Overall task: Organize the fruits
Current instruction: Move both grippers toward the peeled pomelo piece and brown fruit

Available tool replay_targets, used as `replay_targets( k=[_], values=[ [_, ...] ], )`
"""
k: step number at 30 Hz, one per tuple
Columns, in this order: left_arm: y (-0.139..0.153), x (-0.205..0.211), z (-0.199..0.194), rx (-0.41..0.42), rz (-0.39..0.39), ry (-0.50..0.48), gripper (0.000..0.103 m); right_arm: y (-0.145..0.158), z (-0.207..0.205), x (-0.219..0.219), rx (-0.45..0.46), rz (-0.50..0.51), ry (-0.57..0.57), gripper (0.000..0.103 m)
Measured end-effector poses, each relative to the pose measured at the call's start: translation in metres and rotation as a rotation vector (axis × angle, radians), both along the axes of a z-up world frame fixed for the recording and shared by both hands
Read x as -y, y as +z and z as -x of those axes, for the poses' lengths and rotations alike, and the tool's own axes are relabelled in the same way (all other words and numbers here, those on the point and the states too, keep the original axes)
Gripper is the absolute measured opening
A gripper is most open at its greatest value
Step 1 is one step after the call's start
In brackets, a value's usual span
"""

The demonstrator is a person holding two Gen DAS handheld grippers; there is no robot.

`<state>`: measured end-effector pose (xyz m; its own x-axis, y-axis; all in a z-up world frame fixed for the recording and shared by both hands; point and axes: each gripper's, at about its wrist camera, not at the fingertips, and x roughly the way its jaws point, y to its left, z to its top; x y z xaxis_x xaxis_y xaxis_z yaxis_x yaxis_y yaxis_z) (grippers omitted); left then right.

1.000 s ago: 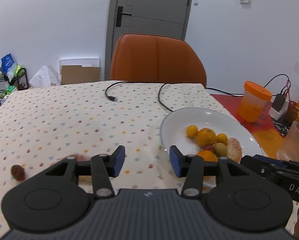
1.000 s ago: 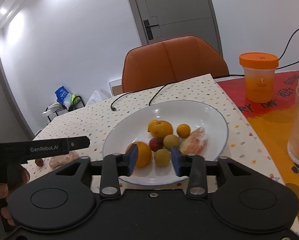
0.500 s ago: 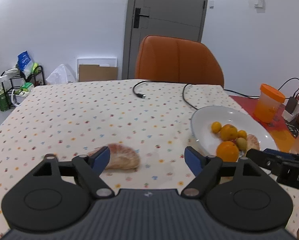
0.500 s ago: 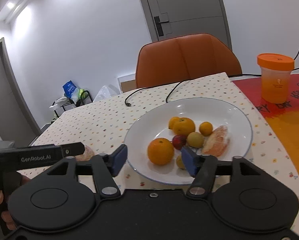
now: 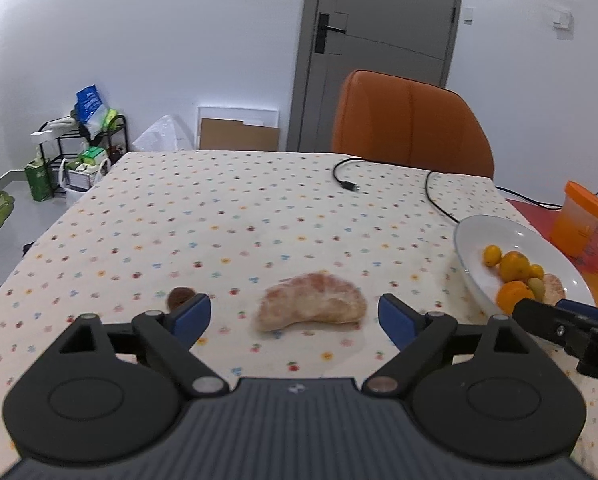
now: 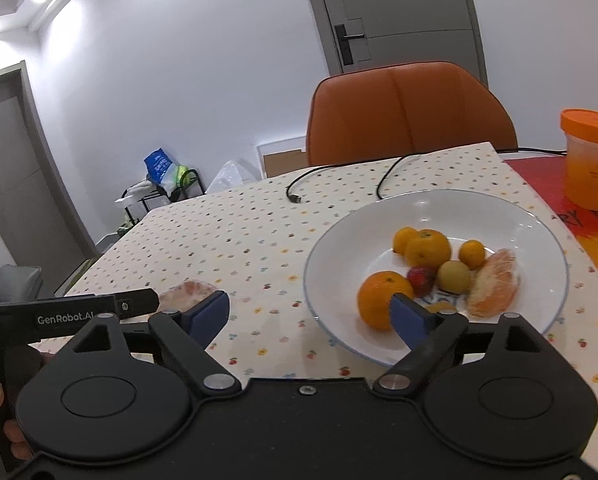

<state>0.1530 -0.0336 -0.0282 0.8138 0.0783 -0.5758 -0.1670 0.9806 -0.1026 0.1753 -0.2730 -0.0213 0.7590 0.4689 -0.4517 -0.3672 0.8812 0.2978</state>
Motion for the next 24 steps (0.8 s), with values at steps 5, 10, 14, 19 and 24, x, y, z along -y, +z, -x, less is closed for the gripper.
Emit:
replay_targets(
  k=[5, 10, 14, 19, 24],
  values=[
    [-0.003, -0.014, 0.003, -0.012, 0.012, 0.035, 0.090, 0.000, -0.002, -0.012, -0.002, -0.005, 0.023, 0.093],
    [-0.005, -0.024, 0.006, -0.012, 0.016, 0.051, 0.090, -0.001, -0.001, -0.024, 0.001, 0.000, 0.045, 0.102],
    [-0.007, -0.034, 0.007, -0.018, 0.032, 0.069, 0.090, -0.001, -0.004, -0.033, 0.002, 0.014, 0.051, 0.103],
    [-0.012, -0.046, 0.007, -0.021, 0.054, 0.079, 0.090, -0.001, -0.008, -0.047, -0.002, 0.018, 0.060, 0.103],
    [-0.016, -0.056, 0.006, -0.023, 0.063, 0.078, 0.090, -0.003, -0.010, -0.064, -0.003, 0.034, 0.092, 0.103]
  ],
)
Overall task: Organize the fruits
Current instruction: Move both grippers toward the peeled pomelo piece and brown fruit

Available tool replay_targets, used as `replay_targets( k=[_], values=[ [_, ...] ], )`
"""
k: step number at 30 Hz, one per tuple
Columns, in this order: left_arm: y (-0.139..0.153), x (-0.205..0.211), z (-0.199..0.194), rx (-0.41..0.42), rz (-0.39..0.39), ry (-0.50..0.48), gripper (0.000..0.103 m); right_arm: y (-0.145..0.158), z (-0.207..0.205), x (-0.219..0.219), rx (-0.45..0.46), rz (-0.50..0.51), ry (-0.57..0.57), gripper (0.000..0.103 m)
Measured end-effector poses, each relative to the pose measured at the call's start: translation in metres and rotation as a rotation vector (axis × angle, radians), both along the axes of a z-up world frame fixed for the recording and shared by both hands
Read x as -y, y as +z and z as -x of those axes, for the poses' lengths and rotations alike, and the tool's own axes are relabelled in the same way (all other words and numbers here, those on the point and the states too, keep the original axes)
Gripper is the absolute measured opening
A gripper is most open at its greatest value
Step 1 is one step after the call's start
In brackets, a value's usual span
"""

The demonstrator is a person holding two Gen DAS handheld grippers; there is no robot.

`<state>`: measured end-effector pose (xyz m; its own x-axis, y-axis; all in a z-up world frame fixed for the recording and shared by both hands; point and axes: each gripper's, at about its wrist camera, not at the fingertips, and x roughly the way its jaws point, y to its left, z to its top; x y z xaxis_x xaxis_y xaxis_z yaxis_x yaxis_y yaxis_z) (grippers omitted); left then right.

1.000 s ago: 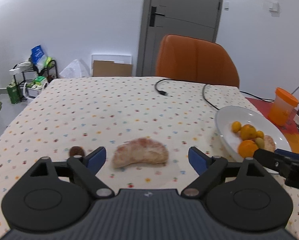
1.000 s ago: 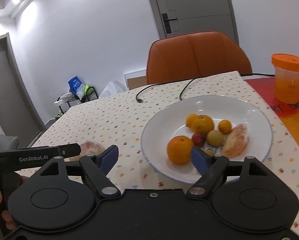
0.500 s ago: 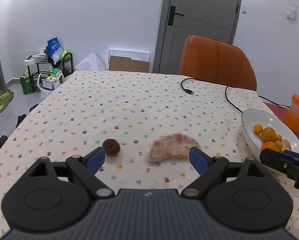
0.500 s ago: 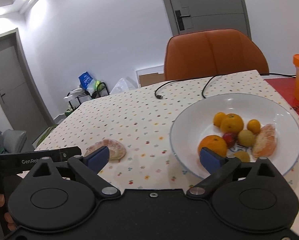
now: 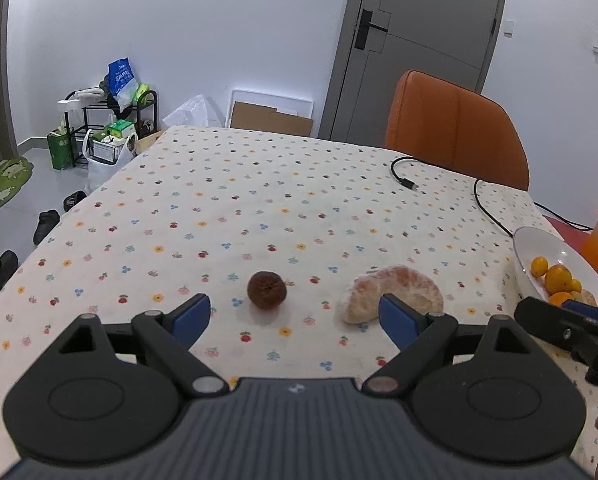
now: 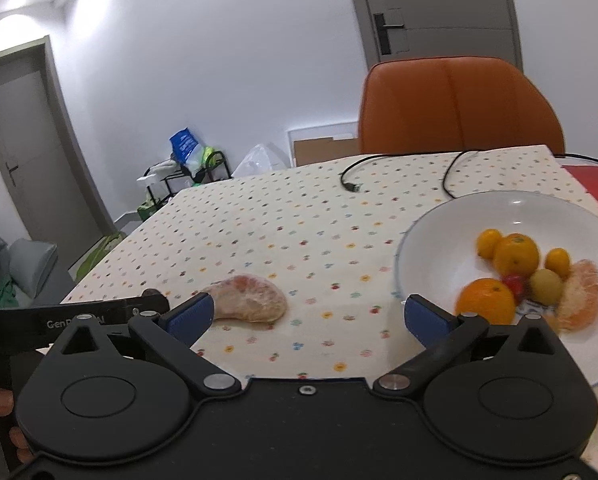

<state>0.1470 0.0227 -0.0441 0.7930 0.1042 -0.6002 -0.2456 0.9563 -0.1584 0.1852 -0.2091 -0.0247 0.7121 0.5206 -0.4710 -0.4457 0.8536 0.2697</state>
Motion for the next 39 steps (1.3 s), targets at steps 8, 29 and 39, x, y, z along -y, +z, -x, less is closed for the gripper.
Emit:
replay_targets(
  k=[8, 29, 39],
  values=[
    [-0.008, -0.019, -0.004, 0.007, 0.024, 0.040, 0.088, -0.002, -0.006, -0.019, -0.008, 0.017, 0.040, 0.103],
    [-0.017, -0.031, -0.016, 0.009, 0.035, 0.068, 0.024, -0.009, -0.025, -0.046, -0.030, 0.028, 0.089, 0.103],
    [-0.018, -0.051, -0.004, 0.017, 0.063, 0.100, 0.024, -0.018, -0.031, -0.077, -0.065, 0.092, 0.131, 0.103]
  ],
)
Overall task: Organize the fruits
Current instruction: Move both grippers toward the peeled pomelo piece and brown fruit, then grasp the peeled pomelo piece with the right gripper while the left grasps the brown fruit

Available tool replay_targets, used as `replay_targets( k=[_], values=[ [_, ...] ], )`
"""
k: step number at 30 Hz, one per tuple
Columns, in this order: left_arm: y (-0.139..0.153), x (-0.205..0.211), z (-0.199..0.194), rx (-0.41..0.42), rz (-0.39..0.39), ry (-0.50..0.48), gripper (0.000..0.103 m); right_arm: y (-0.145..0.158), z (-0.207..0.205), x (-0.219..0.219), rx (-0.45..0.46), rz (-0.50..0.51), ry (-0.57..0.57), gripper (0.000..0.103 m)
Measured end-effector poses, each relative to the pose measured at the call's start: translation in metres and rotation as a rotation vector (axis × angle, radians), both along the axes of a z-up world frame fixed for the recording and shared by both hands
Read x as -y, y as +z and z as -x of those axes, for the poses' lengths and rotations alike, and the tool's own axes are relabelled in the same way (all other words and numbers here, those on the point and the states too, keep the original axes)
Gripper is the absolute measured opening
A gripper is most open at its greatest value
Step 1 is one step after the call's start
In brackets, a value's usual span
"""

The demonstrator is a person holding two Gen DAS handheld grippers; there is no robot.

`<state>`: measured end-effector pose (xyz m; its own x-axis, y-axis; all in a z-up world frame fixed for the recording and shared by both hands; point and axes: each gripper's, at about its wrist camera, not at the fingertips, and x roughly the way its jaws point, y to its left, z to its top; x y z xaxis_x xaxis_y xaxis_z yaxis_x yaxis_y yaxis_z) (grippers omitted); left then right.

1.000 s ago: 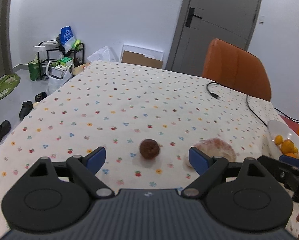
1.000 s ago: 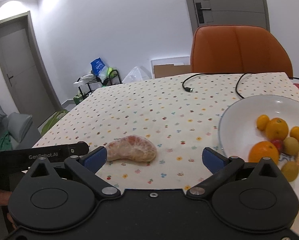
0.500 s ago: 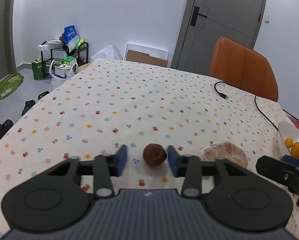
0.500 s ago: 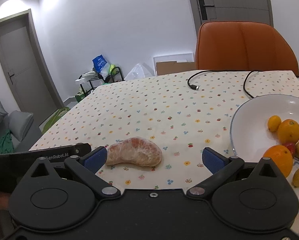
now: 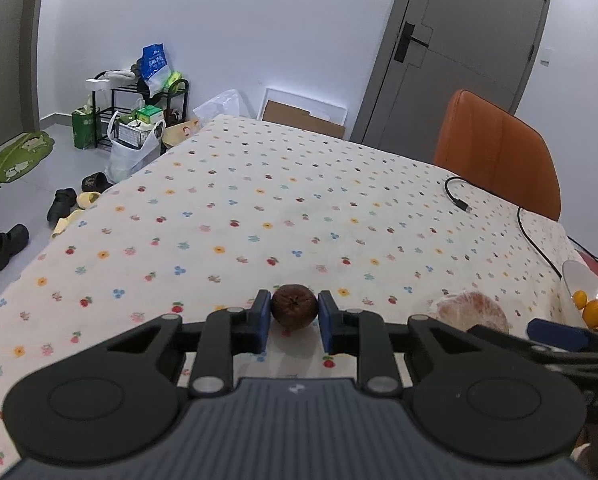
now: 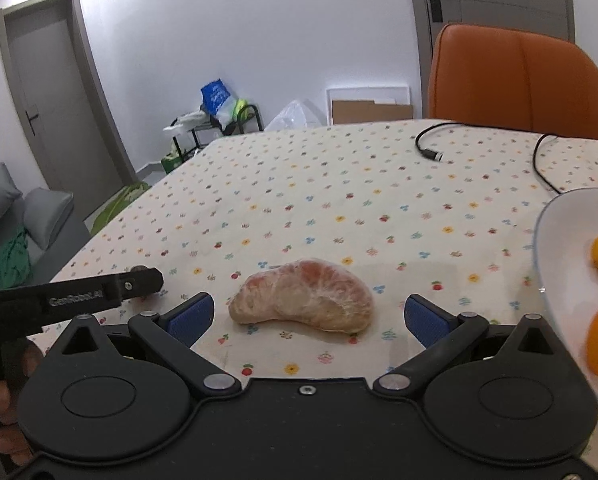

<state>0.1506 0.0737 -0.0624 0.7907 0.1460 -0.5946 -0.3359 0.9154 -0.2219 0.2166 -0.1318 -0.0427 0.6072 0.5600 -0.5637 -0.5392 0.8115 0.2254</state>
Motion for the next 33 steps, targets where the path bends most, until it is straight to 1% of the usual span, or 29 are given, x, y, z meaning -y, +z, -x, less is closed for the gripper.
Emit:
replay_targets(
  k=[7, 11, 16, 17, 18, 19, 23, 33],
  values=[
    [-0.001, -0.006, 0.004, 0.007, 0.009, -0.003, 0.024, -0.006, -0.003, -0.018, -0.008, 0.054, -0.004, 0.103],
    [-0.001, -0.007, 0.005, 0.009, 0.008, 0.001, 0.024, -0.007, -0.003, -0.029, 0.014, 0.105, 0.002, 0.103],
    [-0.001, -0.006, 0.005, 0.011, 0.009, 0.006, 0.024, -0.007, -0.006, -0.041, 0.025, 0.145, 0.008, 0.103],
    [-0.001, -0.006, 0.005, 0.011, 0.011, 0.006, 0.024, -0.007, -0.006, -0.041, 0.024, 0.146, 0.001, 0.101],
    [-0.001, -0.005, 0.005, 0.011, 0.011, 0.007, 0.024, -0.006, -0.006, -0.041, 0.030, 0.152, -0.009, 0.093],
    [0.000, -0.005, 0.005, 0.010, 0.011, 0.007, 0.024, -0.005, -0.005, -0.042, 0.045, 0.169, -0.020, 0.087],
    [0.001, -0.003, 0.006, 0.012, 0.009, 0.004, 0.024, -0.003, -0.006, -0.033, 0.028, 0.127, -0.001, 0.087],
    [0.008, 0.011, 0.003, 0.027, 0.004, -0.033, 0.024, 0.011, 0.005, -0.007, 0.067, 0.074, -0.019, 0.087]
  ],
)
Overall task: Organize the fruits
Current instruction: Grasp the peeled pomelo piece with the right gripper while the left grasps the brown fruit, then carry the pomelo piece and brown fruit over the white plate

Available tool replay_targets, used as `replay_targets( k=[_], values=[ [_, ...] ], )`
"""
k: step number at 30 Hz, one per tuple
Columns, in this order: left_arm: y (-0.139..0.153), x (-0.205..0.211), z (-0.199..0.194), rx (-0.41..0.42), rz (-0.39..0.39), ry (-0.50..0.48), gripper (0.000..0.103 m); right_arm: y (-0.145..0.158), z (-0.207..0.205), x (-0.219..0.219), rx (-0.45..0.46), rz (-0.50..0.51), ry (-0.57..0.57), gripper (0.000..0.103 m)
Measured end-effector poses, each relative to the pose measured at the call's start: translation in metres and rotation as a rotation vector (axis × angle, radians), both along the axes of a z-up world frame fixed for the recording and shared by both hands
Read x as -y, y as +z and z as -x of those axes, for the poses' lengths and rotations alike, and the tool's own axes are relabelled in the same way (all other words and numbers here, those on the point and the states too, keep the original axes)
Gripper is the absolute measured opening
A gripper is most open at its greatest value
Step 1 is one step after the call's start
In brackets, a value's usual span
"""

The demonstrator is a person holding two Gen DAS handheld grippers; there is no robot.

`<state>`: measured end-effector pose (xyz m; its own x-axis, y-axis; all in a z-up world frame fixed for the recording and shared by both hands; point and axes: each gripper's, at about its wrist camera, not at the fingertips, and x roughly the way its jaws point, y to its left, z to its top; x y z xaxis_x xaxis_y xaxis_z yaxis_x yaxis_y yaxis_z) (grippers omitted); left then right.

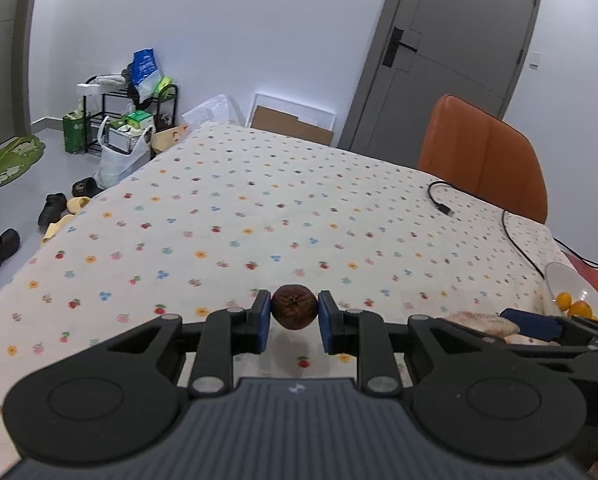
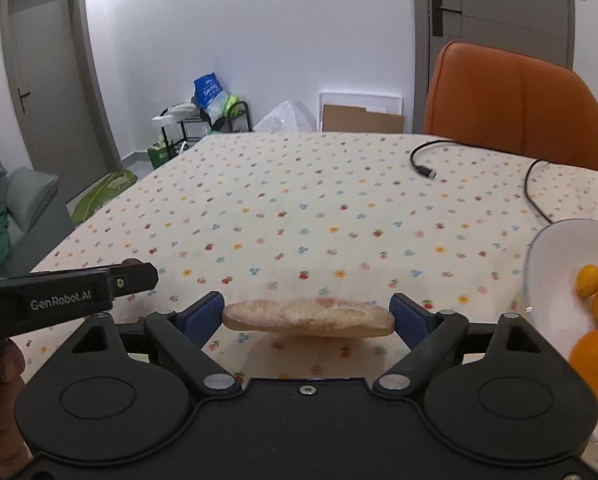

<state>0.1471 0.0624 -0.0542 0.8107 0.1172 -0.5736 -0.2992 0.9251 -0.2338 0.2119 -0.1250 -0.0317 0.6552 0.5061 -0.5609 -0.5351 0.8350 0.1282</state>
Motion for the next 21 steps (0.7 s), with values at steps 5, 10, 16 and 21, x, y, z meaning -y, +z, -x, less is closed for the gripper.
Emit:
replay_targets(
  k=[5, 10, 16, 21],
  values=[
    [0.006, 0.006, -0.003, 0.010, -0.006, -0.013, 0.024, 0.009, 0.005, 0.015, 0.036, -0.030, -0.018, 0.086],
    [0.010, 0.014, -0.006, 0.015, -0.013, -0.036, 0.024, 0.018, 0.006, 0.028, 0.065, -0.054, -0.037, 0.086],
    [0.013, 0.027, -0.012, 0.015, -0.022, -0.060, 0.024, 0.027, 0.004, 0.048, 0.095, -0.082, -0.074, 0.086],
    [0.015, 0.037, -0.015, 0.015, -0.031, -0.075, 0.024, 0.031, 0.000, 0.069, 0.112, -0.102, -0.114, 0.086]
  ],
)
